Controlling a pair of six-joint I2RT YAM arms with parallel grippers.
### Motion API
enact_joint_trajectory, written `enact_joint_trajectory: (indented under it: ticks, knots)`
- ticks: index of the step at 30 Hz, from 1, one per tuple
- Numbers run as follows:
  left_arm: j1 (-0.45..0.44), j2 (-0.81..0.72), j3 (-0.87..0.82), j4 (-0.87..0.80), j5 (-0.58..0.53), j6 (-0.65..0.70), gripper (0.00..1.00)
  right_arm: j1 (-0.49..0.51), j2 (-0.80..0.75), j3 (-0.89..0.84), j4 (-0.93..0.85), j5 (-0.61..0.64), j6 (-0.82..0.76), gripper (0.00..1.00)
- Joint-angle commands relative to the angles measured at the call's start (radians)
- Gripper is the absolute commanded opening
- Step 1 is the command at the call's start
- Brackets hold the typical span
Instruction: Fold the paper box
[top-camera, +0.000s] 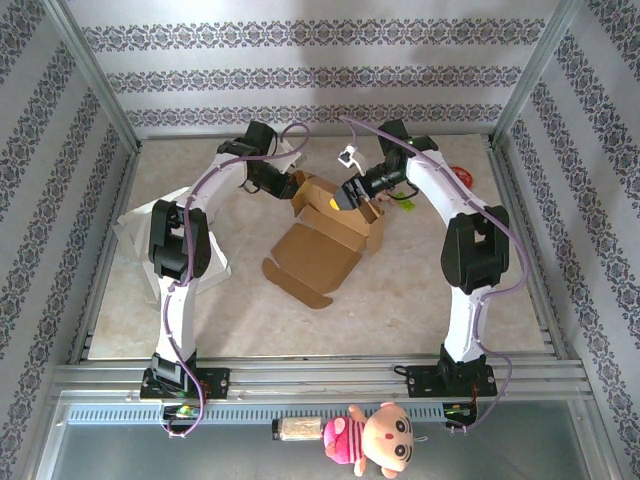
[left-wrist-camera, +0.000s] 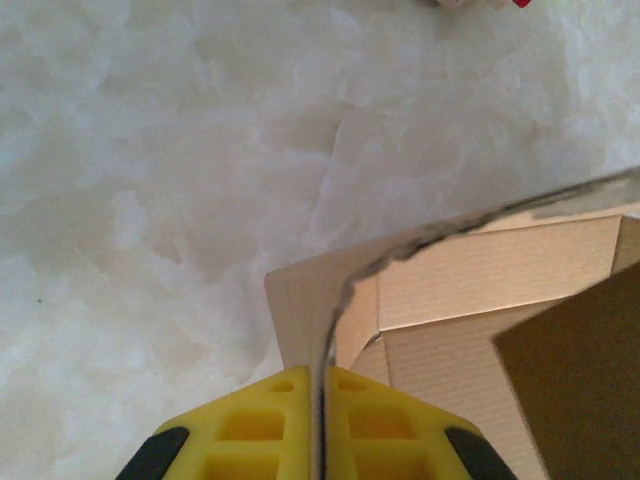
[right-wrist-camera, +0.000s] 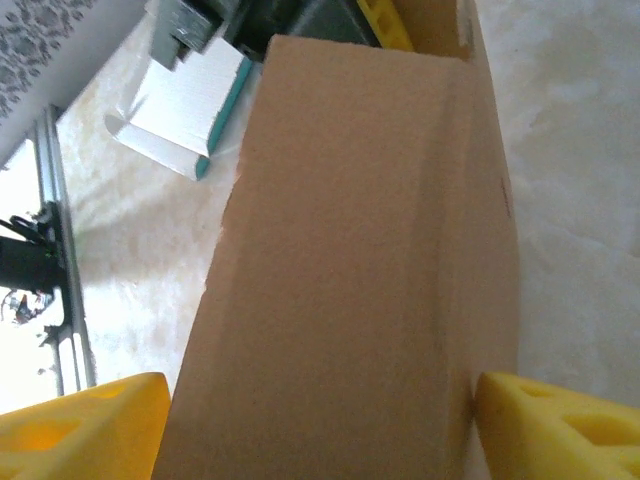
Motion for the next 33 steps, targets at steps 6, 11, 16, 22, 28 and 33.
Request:
enact_joint_trajectory:
  ticks: [6,11,16,22,28,33]
  knots:
    - [-0.008,-0.038,0.04,-0.045,0.016,0.033,0.07,0.043,0.049,0.037,-0.028,0.129,-0.001,0.63]
    - [-0.019,-0.057,0.039,-0.038,0.001,-0.001,0.07,0.054,0.025,-0.002,0.048,0.269,0.028,0.51]
    - [-0.021,-0.07,0.041,-0.024,-0.032,-0.114,0.07,0.077,-0.044,-0.108,0.194,0.454,0.027,0.46]
    - [-0.024,-0.112,0.012,0.017,-0.024,-0.258,0.06,0.126,-0.097,-0.207,0.347,0.694,0.01,0.47]
    - [-0.023,-0.185,-0.115,0.152,0.004,-0.431,0.06,0.165,-0.123,-0.259,0.439,0.821,-0.025,0.46]
    - [-0.026,-0.223,-0.231,0.231,0.014,-0.53,0.07,0.188,-0.122,-0.285,0.478,0.888,-0.046,0.44]
